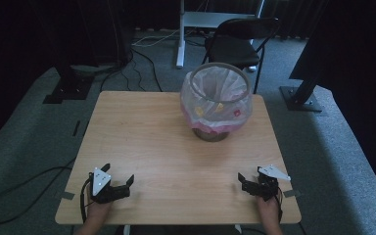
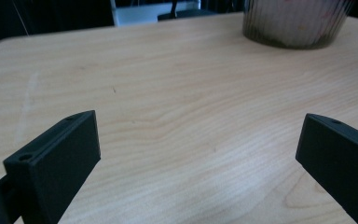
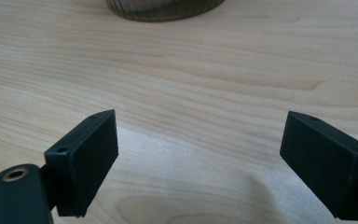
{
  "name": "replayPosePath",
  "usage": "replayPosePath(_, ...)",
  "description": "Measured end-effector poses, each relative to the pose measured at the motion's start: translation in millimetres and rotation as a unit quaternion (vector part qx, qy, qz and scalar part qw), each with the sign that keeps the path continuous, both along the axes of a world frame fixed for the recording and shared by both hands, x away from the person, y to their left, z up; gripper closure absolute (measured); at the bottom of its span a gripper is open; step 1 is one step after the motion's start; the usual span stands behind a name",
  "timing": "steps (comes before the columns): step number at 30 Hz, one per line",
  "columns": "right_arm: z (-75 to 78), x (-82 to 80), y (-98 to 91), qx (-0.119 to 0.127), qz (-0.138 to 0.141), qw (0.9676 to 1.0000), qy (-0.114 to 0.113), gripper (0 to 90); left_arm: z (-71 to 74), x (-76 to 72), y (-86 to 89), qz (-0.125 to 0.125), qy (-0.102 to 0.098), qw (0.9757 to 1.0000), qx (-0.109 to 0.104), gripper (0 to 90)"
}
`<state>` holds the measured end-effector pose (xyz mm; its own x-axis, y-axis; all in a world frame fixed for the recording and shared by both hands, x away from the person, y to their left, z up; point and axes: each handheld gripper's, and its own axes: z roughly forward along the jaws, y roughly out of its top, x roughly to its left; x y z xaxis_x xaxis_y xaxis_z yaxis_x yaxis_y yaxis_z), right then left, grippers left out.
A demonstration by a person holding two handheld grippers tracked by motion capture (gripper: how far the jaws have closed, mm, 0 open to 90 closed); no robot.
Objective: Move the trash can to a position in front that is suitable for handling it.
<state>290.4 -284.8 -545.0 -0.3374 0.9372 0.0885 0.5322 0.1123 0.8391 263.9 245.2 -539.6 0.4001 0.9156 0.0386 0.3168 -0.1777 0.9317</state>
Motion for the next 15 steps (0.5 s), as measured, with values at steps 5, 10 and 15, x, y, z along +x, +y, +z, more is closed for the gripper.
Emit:
replayPosePath(5,-0.6,1.9,-0.5,0.012,0.011,0.9997,0.016,10.6,0.5,3.8,1.0,0.011,0.035,0.9993,-0.001,0.0)
replayPosePath(10,0.0,7.6,1.9,0.001,0.029,0.9991,0.030,10.6,1.8,12.9,10.8,0.022,0.048,0.9972,-0.054,0.0)
replayPosePath(15,1.3,17.8,-3.8,0.030,0.039,0.9981,0.038,10.7,1.7,25.7,7.9,0.021,0.044,0.9969,-0.062,0.0)
